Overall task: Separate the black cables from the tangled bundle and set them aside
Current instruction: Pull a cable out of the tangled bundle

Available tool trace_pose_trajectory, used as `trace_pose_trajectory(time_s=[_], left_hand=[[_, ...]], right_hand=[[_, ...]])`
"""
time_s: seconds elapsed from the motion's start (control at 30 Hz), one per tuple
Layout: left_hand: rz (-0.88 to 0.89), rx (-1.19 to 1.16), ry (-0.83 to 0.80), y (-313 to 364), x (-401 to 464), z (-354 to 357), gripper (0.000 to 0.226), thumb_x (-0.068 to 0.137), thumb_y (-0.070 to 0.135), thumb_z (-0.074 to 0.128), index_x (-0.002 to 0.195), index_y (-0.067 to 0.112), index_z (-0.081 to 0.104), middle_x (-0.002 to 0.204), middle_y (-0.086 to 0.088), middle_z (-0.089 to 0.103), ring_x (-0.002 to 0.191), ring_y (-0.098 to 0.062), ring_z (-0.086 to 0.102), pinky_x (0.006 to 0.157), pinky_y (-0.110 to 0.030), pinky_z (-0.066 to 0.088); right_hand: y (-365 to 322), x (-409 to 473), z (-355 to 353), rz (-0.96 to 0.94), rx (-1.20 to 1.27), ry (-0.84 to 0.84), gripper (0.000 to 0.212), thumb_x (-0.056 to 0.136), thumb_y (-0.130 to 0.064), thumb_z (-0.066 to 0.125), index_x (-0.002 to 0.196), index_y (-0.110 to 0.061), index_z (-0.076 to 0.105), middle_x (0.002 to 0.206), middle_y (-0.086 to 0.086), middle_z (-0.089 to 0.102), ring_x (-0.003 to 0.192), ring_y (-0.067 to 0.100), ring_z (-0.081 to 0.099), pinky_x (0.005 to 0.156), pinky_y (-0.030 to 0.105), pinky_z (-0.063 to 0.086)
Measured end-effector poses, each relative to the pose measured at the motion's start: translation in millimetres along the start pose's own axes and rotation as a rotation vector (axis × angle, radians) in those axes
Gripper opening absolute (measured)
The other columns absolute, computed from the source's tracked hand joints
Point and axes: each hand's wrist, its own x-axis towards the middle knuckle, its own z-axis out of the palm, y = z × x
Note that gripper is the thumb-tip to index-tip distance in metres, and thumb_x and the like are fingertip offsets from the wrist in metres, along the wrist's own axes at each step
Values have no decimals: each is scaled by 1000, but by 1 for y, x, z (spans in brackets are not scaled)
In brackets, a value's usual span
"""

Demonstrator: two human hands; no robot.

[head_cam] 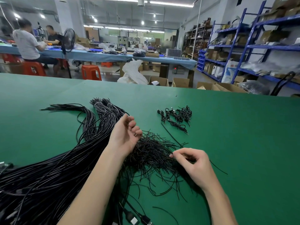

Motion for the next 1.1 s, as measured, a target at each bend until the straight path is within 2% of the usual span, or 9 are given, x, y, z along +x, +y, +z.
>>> trace_pose_trajectory(time_s=[0.13, 0.2, 0.37, 0.47, 0.57, 0.77, 0.9, 1.0, 1.1], left_hand=[[40, -115, -39, 2, -3, -2, 40, 105, 39, 41, 69, 20, 43, 57, 7, 26, 50, -9, 20, 47, -19, 22], [70, -136, -115, 1, -6, 0, 43, 100, 42, 51, 64, 20, 41, 55, 7, 22, 49, -9, 16, 47, -21, 18], [62, -119, -310, 10, -13, 0, 44, 101, 44, 48, 72, 19, 68, 50, 8, 34, 34, -5, 21, 35, -20, 16], [94, 3, -329, 10, -14, 2, 58, 105, 45, 36, 75, 13, 74, 56, 5, 47, 44, -9, 39, 44, -20, 36], [134, 47, -333, 8, -14, 6, 67, 107, 47, 29, 81, 11, 78, 79, -5, 67, 74, -19, 65, 69, -27, 55], [243, 41, -333, 8, -14, 10, 62, 108, 49, 24, 108, 6, 69, 111, -13, 74, 111, -28, 70, 86, -32, 59], [281, 23, -366, 12, -15, 12, 68, 108, 49, 23, 101, 10, 79, 118, -15, 73, 116, -29, 68, 88, -32, 58], [284, 70, -399, 10, -16, 14, 73, 108, 51, 20, 98, 11, 81, 118, -15, 73, 116, -29, 68, 88, -32, 58], [267, 118, -465, 6, -20, 16, 77, 108, 52, 16, 99, 10, 81, 115, -16, 74, 116, -30, 68, 89, -32, 57]], right_hand=[[8, 0, -9, 20, -25, 47, 20, 90, -21, 74, 76, -34, 81, 65, -5, 68, 57, 30, 50, 58, 33, 42], [9, -1, -10, 27, -22, 14, 22, 91, -19, 73, 75, -32, 80, 57, -10, 60, 52, 15, 42, 55, 26, 36], [10, -2, -14, 77, -64, 29, 21, 91, -22, 71, 73, -32, 77, 51, 3, 53, 50, 7, 38, 53, 20, 33], [12, -2, -16, 107, -93, 75, 20, 89, -24, 71, 72, -31, 76, 49, -10, 52, 46, 3, 37, 50, 16, 35], [15, -4, -16, 143, -160, 49, 16, 88, -30, 70, 74, -35, 76, 48, -13, 52, 44, 3, 38, 48, 12, 32], [19, -4, -14, 223, -253, 27, 9, 83, -39, 71, 78, -36, 77, 62, -10, 69, 49, 1, 50, 58, 25, 47], [20, -4, -15, 248, -287, 34, 9, 81, -42, 69, 79, -38, 77, 78, -19, 74, 62, -5, 63, 67, 25, 55], [19, -3, -12, 226, -296, 27, 11, 81, -44, 67, 82, -38, 77, 78, -21, 74, 64, -7, 65, 65, 23, 53], [21, -1, -9, 232, -326, 21, 11, 83, -44, 67, 82, -38, 76, 82, -25, 74, 75, -4, 69, 74, 30, 60]])
